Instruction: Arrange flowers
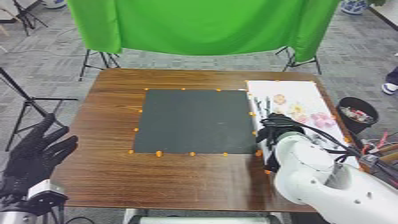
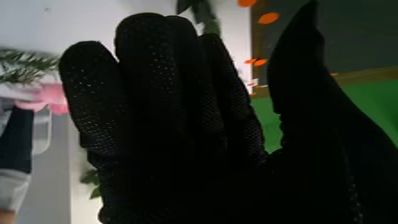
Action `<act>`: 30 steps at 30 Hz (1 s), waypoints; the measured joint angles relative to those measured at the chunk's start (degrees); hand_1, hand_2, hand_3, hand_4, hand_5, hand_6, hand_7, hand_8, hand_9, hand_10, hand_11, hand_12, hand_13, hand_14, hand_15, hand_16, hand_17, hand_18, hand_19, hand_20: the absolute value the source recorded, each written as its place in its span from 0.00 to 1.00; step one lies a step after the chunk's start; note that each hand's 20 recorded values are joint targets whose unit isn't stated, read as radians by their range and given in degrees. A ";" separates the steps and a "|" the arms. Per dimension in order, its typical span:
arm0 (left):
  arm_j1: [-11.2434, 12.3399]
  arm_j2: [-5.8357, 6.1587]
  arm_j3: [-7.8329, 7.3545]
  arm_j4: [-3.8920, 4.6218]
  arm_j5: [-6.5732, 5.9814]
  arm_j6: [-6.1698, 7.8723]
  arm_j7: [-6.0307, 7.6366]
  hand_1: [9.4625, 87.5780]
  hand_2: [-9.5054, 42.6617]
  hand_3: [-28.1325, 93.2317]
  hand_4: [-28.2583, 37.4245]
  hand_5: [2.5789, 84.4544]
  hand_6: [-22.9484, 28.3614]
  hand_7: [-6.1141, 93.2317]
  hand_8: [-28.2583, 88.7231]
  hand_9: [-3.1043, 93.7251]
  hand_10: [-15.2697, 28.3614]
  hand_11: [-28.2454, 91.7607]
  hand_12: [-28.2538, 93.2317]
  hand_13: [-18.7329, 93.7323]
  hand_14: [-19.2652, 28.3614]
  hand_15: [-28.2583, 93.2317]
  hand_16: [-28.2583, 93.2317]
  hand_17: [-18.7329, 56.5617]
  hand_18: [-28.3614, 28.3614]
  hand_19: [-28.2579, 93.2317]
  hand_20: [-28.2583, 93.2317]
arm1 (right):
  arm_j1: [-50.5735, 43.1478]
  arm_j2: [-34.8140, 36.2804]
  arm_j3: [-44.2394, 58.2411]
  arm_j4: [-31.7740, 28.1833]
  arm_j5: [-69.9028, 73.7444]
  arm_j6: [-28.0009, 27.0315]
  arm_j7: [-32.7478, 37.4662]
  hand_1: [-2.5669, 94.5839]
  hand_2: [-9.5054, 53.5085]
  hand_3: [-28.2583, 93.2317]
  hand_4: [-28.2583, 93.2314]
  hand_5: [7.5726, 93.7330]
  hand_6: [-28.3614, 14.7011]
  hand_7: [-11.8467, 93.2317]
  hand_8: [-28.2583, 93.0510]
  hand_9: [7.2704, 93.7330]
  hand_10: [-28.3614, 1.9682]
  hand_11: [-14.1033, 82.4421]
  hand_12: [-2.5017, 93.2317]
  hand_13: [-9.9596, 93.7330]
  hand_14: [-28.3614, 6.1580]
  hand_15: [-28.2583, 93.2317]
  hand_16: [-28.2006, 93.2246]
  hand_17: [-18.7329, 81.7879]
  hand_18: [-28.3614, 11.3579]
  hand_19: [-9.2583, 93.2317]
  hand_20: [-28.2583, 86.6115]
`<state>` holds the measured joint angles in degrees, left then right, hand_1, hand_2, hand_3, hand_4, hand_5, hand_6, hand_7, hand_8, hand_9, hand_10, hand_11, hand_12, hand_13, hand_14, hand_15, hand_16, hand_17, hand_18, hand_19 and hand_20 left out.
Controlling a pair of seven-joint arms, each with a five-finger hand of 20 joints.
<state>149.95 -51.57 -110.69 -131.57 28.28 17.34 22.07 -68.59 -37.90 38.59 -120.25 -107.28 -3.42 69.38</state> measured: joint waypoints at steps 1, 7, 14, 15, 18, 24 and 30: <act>-0.11 -0.30 0.00 0.00 0.16 0.00 -0.47 0.26 0.30 0.74 0.13 0.33 0.56 0.13 0.18 0.30 0.77 0.42 0.33 0.34 0.99 0.68 0.14 0.17 1.00 0.70 0.17 | -0.14 0.14 -0.11 0.02 -0.64 0.28 0.10 0.43 0.12 0.82 0.08 0.71 0.36 0.24 0.17 0.80 0.26 0.40 0.20 0.83 0.40 0.71 0.34 0.80 0.43 1.00 0.06; -0.85 -0.85 0.42 0.08 0.66 -0.11 -1.48 0.26 0.30 0.74 0.13 0.33 0.56 0.13 0.18 0.30 0.77 0.42 0.33 0.34 0.99 0.68 0.14 0.17 1.00 0.70 0.17 | 1.88 0.78 -4.30 2.36 -1.76 3.16 0.89 0.43 0.14 0.83 0.08 0.70 0.39 0.25 0.17 0.78 0.28 0.41 0.21 0.83 0.41 0.71 0.34 0.80 0.43 1.00 0.07; -1.96 -0.87 1.09 0.25 0.72 -0.16 -1.82 0.26 0.30 0.74 0.13 0.33 0.56 0.13 0.18 0.30 0.77 0.42 0.33 0.34 0.99 0.68 0.14 0.17 1.00 0.70 0.17 | 3.13 0.90 -5.60 3.57 -2.20 4.20 0.63 0.44 0.15 0.83 0.08 0.67 0.44 0.26 0.17 0.75 0.28 0.41 0.20 0.81 0.41 0.72 0.34 0.79 0.42 1.00 0.09; -1.99 -0.87 1.09 0.25 0.73 -0.18 -1.87 0.26 0.30 0.74 0.13 0.33 0.56 0.13 0.18 0.30 0.77 0.42 0.33 0.34 0.99 0.68 0.14 0.17 1.00 0.70 0.17 | 3.27 0.93 -5.92 3.56 -2.56 4.29 0.60 0.44 0.15 0.84 0.08 0.68 0.45 0.27 0.16 0.76 0.30 0.41 0.20 0.82 0.42 0.72 0.34 0.79 0.42 1.00 0.09; -2.00 -0.87 1.09 0.25 0.76 -0.21 -2.02 0.26 0.30 0.74 0.13 0.33 0.56 0.13 0.18 0.30 0.77 0.42 0.33 0.34 0.99 0.68 0.14 0.17 1.00 0.70 0.17 | 3.56 0.90 -6.64 3.56 -3.11 4.20 0.66 0.46 0.14 0.84 0.07 0.70 0.45 0.27 0.16 0.76 0.31 0.41 0.20 0.82 0.42 0.72 0.34 0.79 0.42 1.00 0.09; -2.16 -0.87 1.16 0.29 0.82 -0.30 -2.09 0.26 0.30 0.74 0.13 0.33 0.56 0.13 0.18 0.30 0.77 0.42 0.33 0.34 0.99 0.68 0.14 0.17 1.00 0.70 0.17 | 3.70 0.55 -6.77 3.85 -3.04 0.89 1.29 0.47 0.10 0.84 0.07 0.71 0.44 0.28 0.21 0.78 0.29 0.42 0.21 0.82 0.42 0.72 0.34 0.78 0.41 1.00 0.10; -2.22 -0.78 1.16 0.34 0.78 -0.35 -2.05 0.26 0.30 0.74 0.13 0.33 0.56 0.13 0.18 0.30 0.77 0.42 0.33 0.34 0.99 0.68 0.14 0.17 1.00 0.70 0.17 | 4.47 0.57 -8.05 3.85 -3.12 -1.03 1.83 0.49 0.08 0.83 0.06 0.73 0.44 0.28 0.26 0.79 0.31 0.43 0.21 0.82 0.43 0.72 0.34 0.78 0.41 1.00 0.11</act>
<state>147.73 -52.34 -109.54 -131.23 29.06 17.00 20.02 -64.12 -37.32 30.54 -116.40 -110.40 -4.44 71.20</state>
